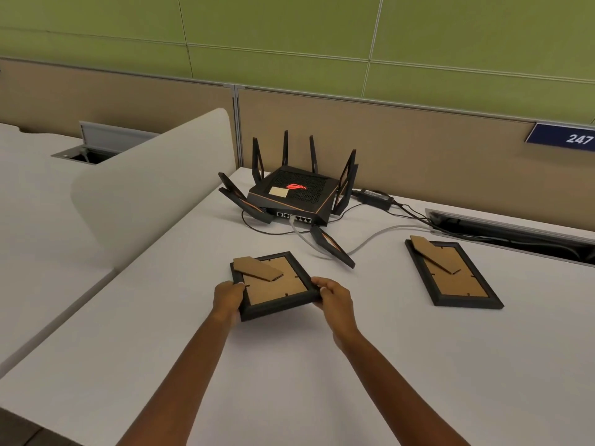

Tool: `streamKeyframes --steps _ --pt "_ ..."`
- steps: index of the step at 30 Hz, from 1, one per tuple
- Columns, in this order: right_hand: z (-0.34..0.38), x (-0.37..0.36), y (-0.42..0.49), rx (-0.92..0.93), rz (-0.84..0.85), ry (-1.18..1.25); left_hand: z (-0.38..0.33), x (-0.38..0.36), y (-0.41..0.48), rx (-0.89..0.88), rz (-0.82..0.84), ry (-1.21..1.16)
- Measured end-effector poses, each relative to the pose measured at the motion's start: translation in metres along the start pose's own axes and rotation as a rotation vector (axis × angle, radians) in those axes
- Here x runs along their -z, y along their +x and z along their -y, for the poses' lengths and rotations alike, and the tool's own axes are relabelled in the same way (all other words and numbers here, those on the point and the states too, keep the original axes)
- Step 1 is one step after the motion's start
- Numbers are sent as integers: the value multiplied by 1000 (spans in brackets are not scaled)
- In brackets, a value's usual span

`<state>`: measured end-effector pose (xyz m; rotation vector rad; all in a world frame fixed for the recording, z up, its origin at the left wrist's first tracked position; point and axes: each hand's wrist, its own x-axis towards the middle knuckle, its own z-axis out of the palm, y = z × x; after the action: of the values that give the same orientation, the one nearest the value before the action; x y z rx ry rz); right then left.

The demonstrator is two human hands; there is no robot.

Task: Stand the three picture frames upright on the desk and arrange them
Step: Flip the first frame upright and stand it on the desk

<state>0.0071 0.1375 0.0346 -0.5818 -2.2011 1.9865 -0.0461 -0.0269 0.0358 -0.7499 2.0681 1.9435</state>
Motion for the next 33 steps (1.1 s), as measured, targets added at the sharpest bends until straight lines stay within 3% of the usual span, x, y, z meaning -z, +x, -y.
streamKeyframes --steps 6,12,19,22,25,27,33 --pt "16 20 6 36 -21 165 -25 5 -18 39 200 -150" --pt "16 40 7 288 50 -143 -34 -1 -29 190 286 -333" --pt "21 65 10 465 83 -162 -43 -21 -44 236 531 -392" --pt "22 78 7 468 62 -10 -48 -33 -48 196 604 -234" --pt "20 93 5 394 24 130 -45 -49 -45 61 558 216" --pt "17 104 4 358 -3 168 -38 -58 -41 -28 526 381" --pt "6 132 1 321 -75 274 -21 -91 -42 -39 592 338"
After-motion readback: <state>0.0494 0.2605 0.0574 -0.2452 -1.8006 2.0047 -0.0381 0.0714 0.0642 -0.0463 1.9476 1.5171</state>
